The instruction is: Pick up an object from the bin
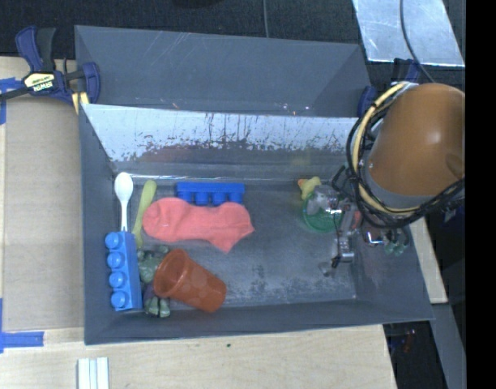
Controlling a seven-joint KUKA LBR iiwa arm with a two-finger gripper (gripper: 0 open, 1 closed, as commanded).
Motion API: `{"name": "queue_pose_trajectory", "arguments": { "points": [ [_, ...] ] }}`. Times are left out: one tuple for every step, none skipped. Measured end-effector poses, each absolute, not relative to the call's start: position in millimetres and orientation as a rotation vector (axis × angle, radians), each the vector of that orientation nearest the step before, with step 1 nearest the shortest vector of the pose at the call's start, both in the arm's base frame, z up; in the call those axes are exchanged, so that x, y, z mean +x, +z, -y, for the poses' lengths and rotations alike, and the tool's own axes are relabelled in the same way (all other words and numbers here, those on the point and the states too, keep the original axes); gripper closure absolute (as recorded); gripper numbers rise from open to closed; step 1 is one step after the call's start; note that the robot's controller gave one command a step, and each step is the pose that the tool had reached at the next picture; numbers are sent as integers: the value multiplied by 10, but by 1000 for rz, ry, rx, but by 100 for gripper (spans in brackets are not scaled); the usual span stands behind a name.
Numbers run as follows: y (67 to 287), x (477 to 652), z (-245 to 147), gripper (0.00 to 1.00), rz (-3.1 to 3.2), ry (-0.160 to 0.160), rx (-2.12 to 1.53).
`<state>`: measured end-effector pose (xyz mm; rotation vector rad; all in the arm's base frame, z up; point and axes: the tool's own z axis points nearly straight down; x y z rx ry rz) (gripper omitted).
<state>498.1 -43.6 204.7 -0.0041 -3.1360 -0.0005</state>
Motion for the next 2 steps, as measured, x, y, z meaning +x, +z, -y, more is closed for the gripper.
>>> {"name": "queue_pose_trajectory", "arguments": {
  "points": [
    [2090, 4999, 433, 0, 3145, 1, 0],
    [1459, 5175, 240, 0, 3144, 2, 169]
  ]
}}
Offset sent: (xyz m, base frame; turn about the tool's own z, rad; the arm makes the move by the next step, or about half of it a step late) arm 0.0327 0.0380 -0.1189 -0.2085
